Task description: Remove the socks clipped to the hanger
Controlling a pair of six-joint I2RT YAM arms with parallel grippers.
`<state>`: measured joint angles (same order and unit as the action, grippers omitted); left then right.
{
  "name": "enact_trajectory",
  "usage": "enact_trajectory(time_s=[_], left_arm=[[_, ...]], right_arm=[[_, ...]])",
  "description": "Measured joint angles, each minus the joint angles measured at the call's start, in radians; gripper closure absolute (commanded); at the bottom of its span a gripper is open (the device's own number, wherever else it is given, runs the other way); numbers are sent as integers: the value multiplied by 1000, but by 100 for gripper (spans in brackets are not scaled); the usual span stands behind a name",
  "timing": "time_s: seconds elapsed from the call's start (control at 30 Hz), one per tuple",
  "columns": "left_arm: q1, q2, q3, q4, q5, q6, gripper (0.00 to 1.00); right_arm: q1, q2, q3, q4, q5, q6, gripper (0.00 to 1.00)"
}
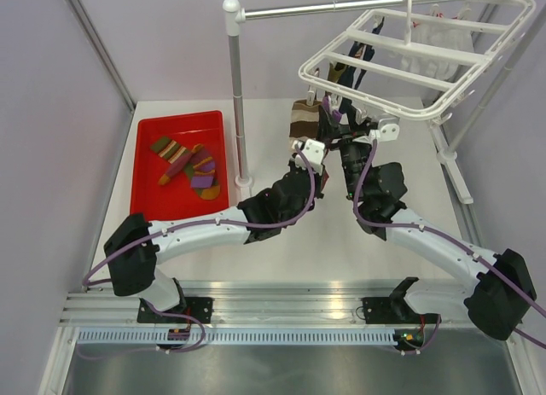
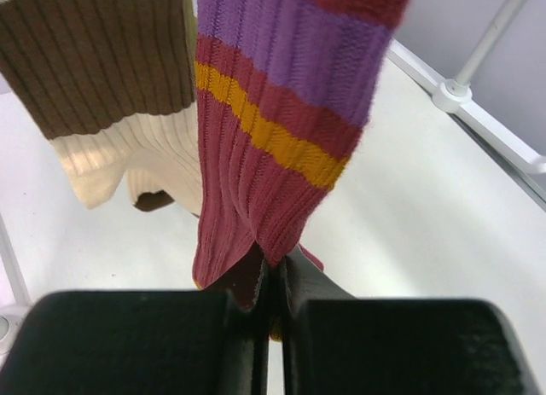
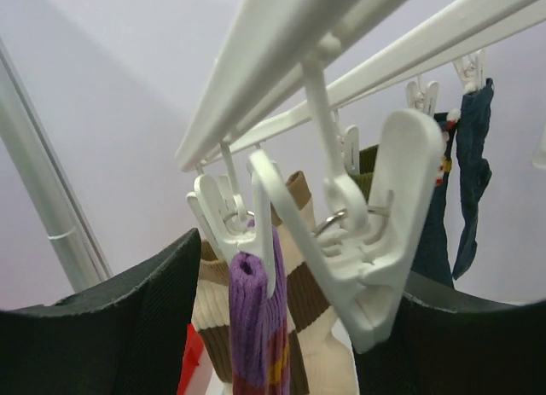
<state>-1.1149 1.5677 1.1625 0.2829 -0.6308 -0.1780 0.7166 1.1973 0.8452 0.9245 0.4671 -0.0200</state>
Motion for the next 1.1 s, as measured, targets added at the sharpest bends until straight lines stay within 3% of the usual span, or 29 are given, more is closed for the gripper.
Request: enact_trajectory(time_s=[0.67,0.77,1.1], left_arm=[[-33,0,0,-9,4,0,98],[-33,0,0,-9,4,0,98],[-33,0,0,-9,2,0,98]], right_arm=[[8,24,44,10,5,-11,41],[8,25,44,13,10,-9,48],[8,23,44,18,29,6,88]])
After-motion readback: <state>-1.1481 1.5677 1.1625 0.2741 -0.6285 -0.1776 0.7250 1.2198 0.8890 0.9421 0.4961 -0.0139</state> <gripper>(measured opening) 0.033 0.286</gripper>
